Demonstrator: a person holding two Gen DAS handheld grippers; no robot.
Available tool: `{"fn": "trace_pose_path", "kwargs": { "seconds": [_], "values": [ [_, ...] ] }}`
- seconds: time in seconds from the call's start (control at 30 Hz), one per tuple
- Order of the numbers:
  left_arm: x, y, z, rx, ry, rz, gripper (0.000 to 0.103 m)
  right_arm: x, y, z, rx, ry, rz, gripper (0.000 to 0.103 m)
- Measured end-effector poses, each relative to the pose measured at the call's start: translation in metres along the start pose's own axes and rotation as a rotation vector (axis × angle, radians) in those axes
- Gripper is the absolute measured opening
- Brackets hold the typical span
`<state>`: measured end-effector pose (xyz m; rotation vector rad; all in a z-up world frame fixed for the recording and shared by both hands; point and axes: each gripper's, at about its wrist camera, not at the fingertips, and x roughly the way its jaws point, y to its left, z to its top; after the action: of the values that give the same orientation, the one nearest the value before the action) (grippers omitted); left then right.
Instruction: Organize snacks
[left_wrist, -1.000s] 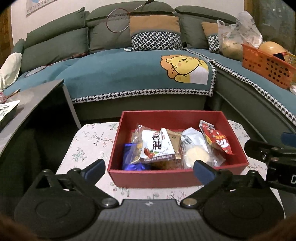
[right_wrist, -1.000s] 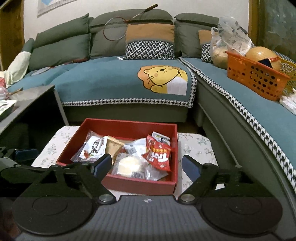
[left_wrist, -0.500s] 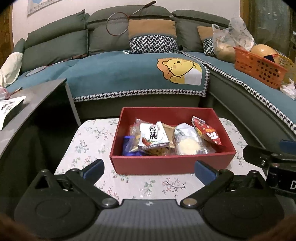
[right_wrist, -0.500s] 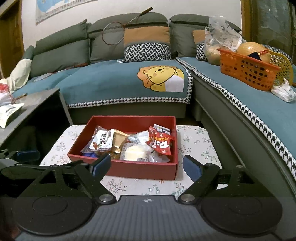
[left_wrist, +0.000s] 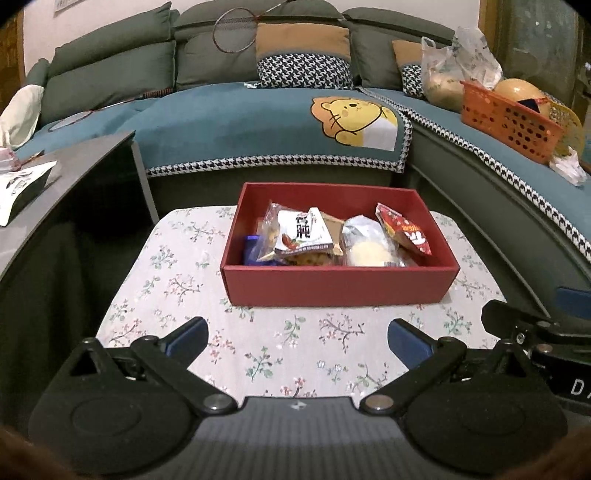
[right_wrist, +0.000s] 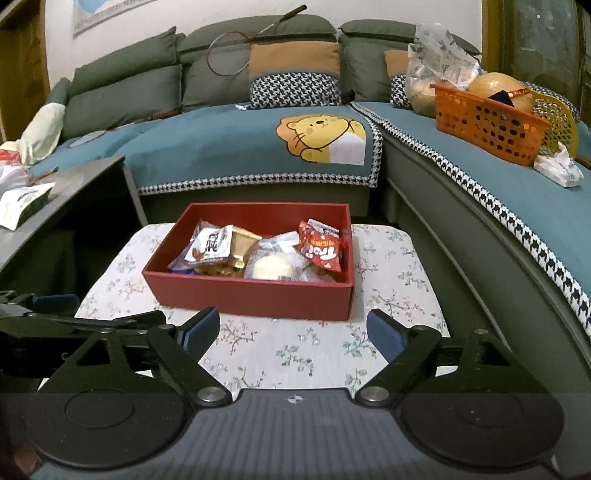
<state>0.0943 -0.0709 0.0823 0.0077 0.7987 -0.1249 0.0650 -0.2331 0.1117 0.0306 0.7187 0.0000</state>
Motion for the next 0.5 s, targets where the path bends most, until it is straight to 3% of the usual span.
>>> {"fn": "trace_pose_path", "kwargs": {
  "seconds": [0.5],
  "values": [
    [-0.011,0.0,-0.026,0.023,0.042,0.029,0.103,-0.013,0.008,-0.024,-0.023,0.044,-0.01,0.091]
  ]
}}
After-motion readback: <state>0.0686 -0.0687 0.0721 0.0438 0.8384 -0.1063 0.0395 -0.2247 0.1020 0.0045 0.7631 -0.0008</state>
